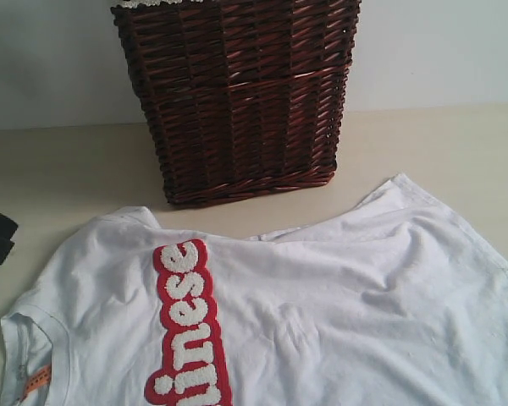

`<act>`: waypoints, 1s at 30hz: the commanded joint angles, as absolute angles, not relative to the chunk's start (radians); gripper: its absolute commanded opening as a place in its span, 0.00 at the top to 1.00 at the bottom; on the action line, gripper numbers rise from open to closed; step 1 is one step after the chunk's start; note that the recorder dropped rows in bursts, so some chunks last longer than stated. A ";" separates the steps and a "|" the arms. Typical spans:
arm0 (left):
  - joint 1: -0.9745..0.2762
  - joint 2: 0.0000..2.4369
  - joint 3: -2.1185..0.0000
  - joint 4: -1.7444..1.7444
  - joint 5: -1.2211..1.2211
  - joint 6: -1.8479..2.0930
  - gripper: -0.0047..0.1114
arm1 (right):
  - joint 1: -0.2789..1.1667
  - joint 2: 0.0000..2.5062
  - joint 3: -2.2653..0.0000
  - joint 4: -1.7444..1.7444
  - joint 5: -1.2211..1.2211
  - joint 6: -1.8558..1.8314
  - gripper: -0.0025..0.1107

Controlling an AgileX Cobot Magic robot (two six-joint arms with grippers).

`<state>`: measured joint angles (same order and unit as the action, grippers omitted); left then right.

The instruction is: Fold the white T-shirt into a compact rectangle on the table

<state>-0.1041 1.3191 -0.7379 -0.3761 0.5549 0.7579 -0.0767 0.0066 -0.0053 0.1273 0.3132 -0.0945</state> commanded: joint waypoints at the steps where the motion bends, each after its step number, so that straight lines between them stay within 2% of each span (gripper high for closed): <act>1: -0.109 1.468 -0.727 -0.525 0.474 0.972 0.96 | -0.083 0.000 0.000 0.128 0.306 -0.102 0.88; 4: -0.109 1.574 -0.727 -0.653 0.451 1.137 0.95 | -0.083 0.000 0.000 0.128 0.306 -0.102 0.88; 6: -0.109 1.627 -0.745 -0.770 0.432 1.303 0.88 | -0.083 0.000 0.000 0.128 0.306 -0.102 0.88; 8: -0.109 1.652 -0.773 -0.849 0.428 1.442 0.74 | -0.083 0.000 0.000 0.128 0.306 -0.102 0.88; 12: -0.109 1.655 -0.846 -1.113 0.424 1.632 0.31 | -0.083 0.000 0.000 0.128 0.306 -0.102 0.88; 13: -0.109 1.665 -0.861 -1.165 0.433 1.682 0.28 | -0.083 0.000 0.000 0.128 0.306 -0.102 0.88; 14: -0.109 1.678 -0.872 -1.185 0.445 1.750 0.29 | -0.083 0.000 0.000 0.128 0.306 -0.102 0.88; 17: -0.116 1.755 -0.902 -1.192 0.472 1.892 0.42 | -0.083 0.000 0.000 0.128 0.306 -0.102 0.88; 20: -0.131 1.835 -0.914 -1.194 0.472 1.997 0.59 | -0.083 0.000 0.000 0.128 0.306 -0.102 0.88; 25: -0.141 1.898 -0.914 -1.187 0.528 2.064 0.93 | -0.083 0.000 0.000 0.128 0.306 -0.102 0.88; 30: -0.141 1.842 -0.912 -1.132 0.550 2.059 0.96 | -0.083 0.000 0.000 0.128 0.306 -0.102 0.88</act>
<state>-0.1381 1.8832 -0.9059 -1.1614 0.5257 2.0544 -0.0767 0.0066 -0.0053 0.1293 0.3132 -0.0945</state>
